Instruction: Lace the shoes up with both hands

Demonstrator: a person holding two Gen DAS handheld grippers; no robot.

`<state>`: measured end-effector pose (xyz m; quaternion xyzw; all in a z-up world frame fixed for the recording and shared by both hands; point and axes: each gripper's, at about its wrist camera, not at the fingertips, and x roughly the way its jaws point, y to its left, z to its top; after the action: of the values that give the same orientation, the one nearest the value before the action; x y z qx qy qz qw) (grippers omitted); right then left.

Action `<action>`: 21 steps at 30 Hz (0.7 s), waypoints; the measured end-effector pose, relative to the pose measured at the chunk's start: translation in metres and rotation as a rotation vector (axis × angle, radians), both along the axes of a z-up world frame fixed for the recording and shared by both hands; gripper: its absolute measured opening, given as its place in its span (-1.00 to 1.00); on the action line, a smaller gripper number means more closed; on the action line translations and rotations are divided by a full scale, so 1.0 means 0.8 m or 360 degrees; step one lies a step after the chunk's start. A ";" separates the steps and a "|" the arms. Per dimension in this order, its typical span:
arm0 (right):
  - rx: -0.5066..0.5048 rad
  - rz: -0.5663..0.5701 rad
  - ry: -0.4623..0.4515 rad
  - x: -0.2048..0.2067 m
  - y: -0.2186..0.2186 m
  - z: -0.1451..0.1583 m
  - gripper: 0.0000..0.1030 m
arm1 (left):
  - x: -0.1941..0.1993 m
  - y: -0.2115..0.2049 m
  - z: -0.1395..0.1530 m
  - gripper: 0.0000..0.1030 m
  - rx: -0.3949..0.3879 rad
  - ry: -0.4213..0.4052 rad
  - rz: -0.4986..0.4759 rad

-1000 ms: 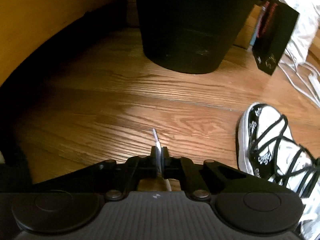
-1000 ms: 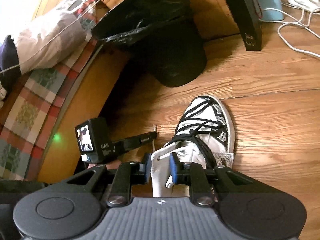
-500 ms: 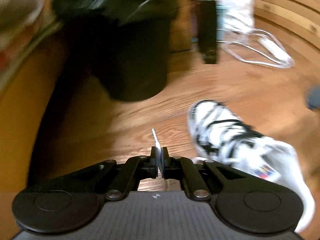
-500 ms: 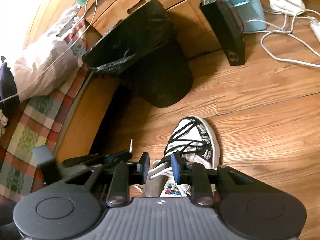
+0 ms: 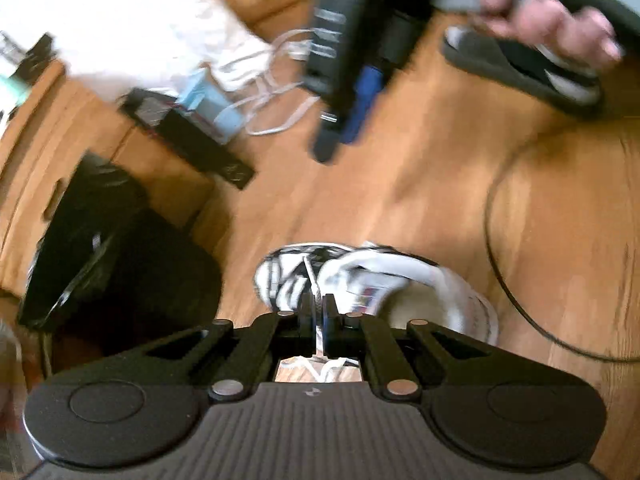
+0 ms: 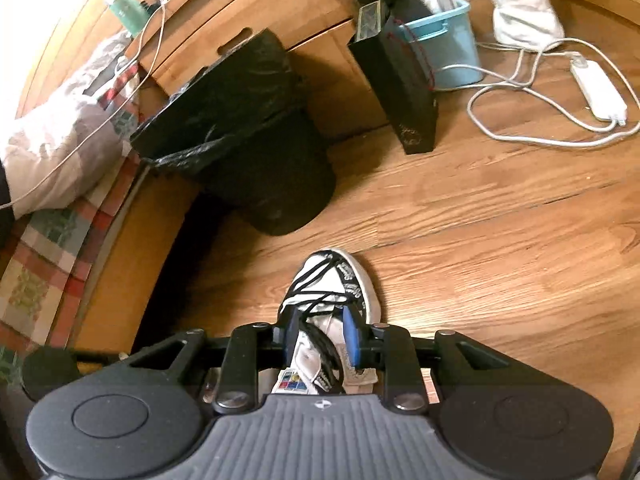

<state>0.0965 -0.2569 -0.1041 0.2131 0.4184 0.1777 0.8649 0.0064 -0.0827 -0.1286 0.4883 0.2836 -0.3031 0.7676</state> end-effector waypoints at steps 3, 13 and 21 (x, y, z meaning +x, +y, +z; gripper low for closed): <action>0.0031 -0.0002 0.0037 0.002 -0.003 -0.011 -0.46 | -0.004 -0.009 -0.022 -0.93 0.0102 0.0020 -0.0082; -0.0083 0.0139 0.0075 0.011 0.022 -0.042 -0.45 | 0.007 -0.012 -0.049 -0.93 0.0208 0.0052 -0.0178; -0.0206 0.0238 0.0085 0.007 0.050 -0.061 -0.45 | 0.010 -0.010 -0.064 -0.93 0.0262 0.0036 -0.0263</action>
<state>0.1024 -0.2171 -0.1530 0.1297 0.4665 0.2086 0.8497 0.0147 -0.0910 -0.1800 0.5679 0.2750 -0.3464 0.6941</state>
